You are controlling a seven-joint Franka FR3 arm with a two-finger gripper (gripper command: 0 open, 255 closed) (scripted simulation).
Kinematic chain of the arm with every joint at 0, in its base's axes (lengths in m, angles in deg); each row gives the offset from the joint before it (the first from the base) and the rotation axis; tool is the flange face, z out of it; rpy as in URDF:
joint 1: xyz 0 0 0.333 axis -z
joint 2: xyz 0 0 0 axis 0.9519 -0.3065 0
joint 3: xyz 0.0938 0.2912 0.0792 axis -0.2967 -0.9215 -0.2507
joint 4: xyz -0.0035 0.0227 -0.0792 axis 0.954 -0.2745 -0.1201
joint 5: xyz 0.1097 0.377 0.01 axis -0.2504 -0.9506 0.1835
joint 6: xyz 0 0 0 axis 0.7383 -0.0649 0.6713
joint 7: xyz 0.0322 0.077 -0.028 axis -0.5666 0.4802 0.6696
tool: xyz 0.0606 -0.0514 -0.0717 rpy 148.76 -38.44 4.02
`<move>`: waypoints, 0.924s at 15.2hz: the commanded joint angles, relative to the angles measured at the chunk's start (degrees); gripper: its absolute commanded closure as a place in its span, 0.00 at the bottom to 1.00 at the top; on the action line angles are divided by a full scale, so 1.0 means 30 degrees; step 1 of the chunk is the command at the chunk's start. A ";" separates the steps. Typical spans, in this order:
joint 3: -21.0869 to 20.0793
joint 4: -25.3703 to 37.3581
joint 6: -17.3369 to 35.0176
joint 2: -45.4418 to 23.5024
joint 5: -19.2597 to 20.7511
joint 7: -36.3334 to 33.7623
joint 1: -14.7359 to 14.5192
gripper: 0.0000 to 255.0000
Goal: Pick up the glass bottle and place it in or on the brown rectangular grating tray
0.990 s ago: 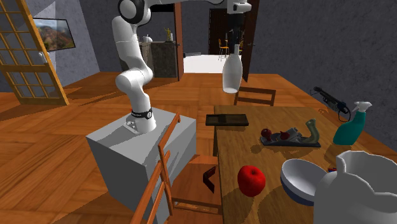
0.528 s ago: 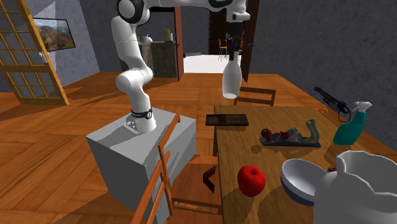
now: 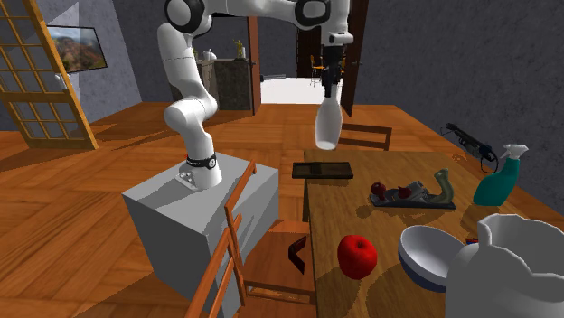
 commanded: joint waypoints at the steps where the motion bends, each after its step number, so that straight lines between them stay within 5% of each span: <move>1: -0.0027 -0.0527 0.0524 0.0023 -0.0005 -0.0053 -0.0023 1.00; 14: -0.0086 -0.3501 0.3828 -0.0320 0.0096 -0.0194 -0.0052 1.00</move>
